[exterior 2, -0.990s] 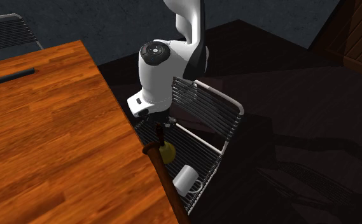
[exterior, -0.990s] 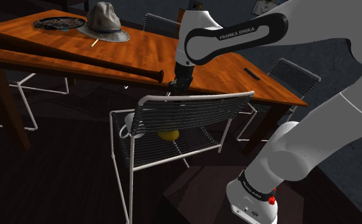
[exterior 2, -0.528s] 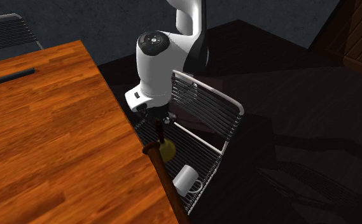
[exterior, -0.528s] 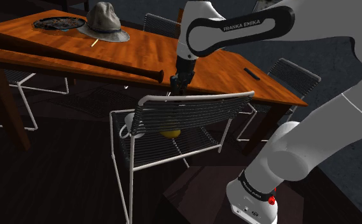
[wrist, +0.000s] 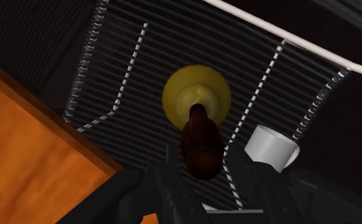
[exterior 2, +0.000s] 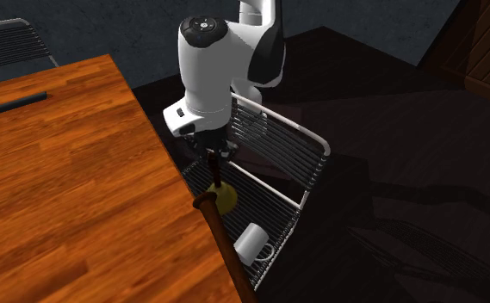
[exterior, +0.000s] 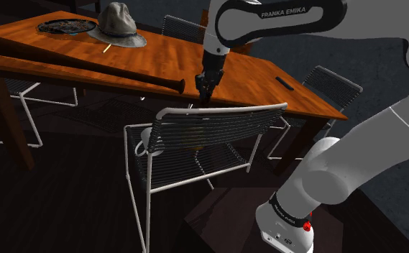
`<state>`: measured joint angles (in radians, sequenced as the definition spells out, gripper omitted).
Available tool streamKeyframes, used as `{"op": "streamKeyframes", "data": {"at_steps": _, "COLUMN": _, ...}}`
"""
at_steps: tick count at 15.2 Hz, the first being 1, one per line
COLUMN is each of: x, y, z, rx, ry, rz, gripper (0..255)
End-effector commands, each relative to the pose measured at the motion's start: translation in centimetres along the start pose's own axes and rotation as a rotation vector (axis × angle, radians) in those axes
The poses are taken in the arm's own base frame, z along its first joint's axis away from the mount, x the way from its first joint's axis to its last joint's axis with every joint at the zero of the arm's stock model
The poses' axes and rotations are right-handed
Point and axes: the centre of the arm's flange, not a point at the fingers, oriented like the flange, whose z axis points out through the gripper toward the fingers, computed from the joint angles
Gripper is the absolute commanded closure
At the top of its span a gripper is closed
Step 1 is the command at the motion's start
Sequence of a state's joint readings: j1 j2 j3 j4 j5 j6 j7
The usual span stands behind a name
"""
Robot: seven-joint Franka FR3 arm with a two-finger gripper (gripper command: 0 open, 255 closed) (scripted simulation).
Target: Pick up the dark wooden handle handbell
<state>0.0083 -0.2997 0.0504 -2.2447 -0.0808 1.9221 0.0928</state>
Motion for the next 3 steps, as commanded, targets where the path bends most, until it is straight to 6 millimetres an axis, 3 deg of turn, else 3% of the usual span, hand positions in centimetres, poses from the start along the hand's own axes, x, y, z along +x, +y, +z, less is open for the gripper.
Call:
{"op": "streamKeyframes", "data": {"at_steps": 1, "x": 0.08, "y": 0.04, "z": -1.29, "rx": 0.000, "ry": 0.000, "rz": 0.000, "gripper": 255}}
{"op": "streamKeyframes", "data": {"at_steps": 3, "x": 0.08, "y": 0.05, "z": -1.37, "rx": 0.000, "ry": 0.000, "rz": 0.000, "gripper": 255}}
